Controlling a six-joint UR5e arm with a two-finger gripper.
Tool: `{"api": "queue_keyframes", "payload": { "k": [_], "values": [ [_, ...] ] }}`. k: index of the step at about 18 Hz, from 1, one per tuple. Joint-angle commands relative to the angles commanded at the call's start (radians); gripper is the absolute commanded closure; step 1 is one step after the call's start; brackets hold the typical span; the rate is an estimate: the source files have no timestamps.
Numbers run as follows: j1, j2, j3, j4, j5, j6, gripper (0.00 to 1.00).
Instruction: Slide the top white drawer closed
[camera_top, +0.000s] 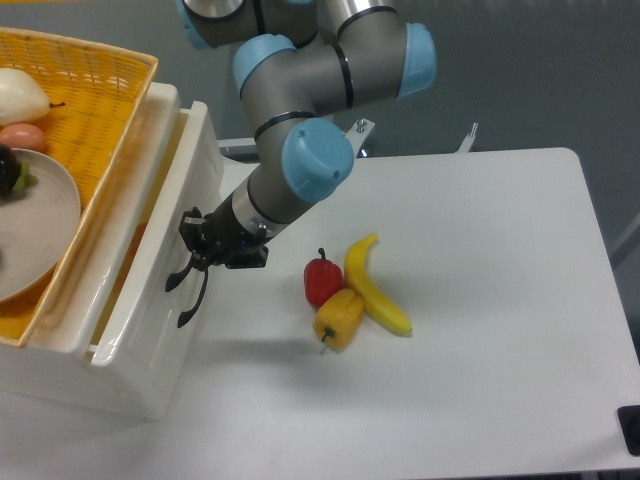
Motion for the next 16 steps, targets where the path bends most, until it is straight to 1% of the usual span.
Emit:
{"api": "queue_keyframes", "payload": {
  "k": [8,9,10,11,12,13,14,15,16],
  "values": [
    [-0.011,-0.005,0.002,0.003,0.000,-0.002,0.85],
    [-0.011,-0.006,0.000,0.003,0.003,0.000,0.83],
    [-0.011,-0.008,0.002,0.005,0.005,0.001,0.78],
    [-0.005,-0.006,0.003,0.005,0.005,0.003,0.71],
    [0.009,-0.005,0.005,0.005,0.012,0.005,0.55],
    [0.032,-0.003,0.005,0.005,0.032,0.006,0.53],
    [0.055,-0.002,0.008,0.005,0.057,0.008,0.48],
    [0.079,-0.002,0.009,0.005,0.076,0.011,0.34],
    [0.102,-0.002,0.017,0.006,0.096,0.011,0.01]
  ]
}}
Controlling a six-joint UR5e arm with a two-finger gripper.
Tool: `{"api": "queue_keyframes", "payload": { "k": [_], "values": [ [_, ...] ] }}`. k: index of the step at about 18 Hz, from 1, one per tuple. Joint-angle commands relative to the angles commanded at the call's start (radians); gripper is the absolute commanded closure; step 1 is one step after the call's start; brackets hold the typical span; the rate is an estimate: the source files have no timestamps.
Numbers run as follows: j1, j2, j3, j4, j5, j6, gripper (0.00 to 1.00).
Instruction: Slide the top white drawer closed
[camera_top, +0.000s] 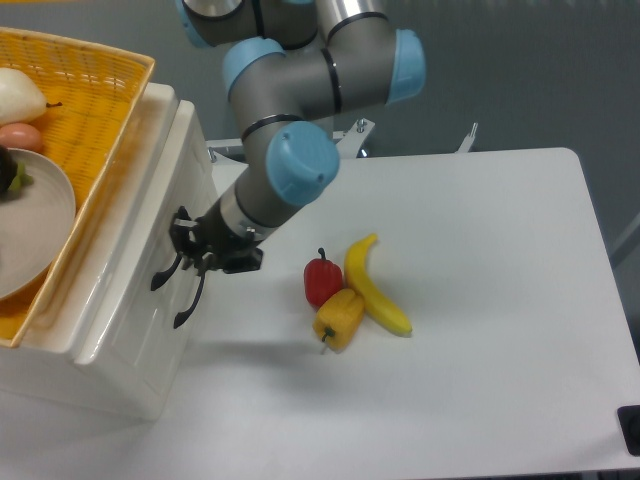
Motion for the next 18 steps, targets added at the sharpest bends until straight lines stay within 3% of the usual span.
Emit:
{"api": "queue_keyframes", "payload": {
  "k": [3,9,13,18],
  "values": [
    [0.069,-0.003,0.023,0.015,0.064,0.002,0.00],
    [0.224,0.000,0.025,0.168,0.178,0.052,0.00],
    [0.278,-0.012,0.025,0.261,0.334,0.337,0.00],
    [0.335,-0.066,0.043,0.267,0.509,0.771,0.00]
  ]
}}
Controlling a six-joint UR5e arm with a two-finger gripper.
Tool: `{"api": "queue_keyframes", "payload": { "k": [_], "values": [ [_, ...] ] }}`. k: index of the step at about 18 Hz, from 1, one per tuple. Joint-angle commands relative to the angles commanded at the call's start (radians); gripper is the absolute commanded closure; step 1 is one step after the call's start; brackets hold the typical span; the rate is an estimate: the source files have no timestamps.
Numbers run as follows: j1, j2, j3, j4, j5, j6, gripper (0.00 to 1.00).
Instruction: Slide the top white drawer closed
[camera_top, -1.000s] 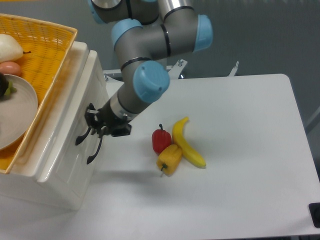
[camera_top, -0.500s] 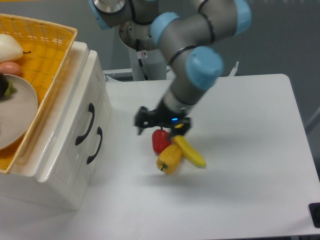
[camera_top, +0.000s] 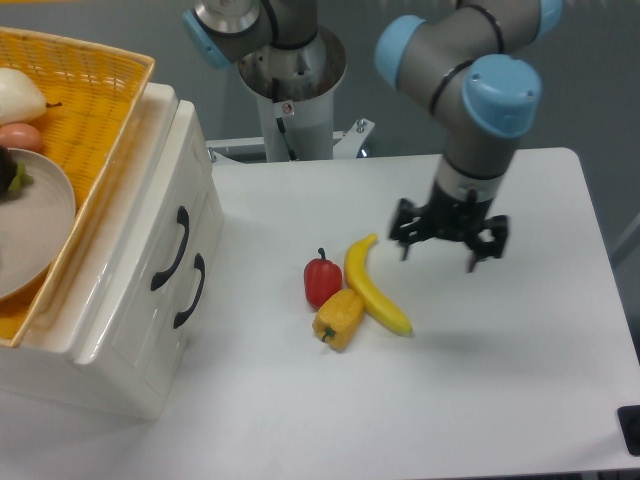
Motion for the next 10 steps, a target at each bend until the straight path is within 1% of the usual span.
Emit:
{"api": "queue_keyframes", "payload": {
  "k": [2,4,5,7,8,10],
  "values": [
    [0.020,-0.035,0.012,0.035,0.025,0.108,0.00],
    [0.034,-0.067,0.015,0.057,0.029,0.189,0.00],
    [0.037,-0.084,0.024,0.063,0.034,0.234,0.00],
    [0.046,-0.109,0.035,0.064,0.081,0.319,0.00],
    [0.055,-0.121,0.037,0.066,0.097,0.349,0.00],
    [0.077,-0.144,0.035,0.074,0.092,0.358,0.00]
  ]
}}
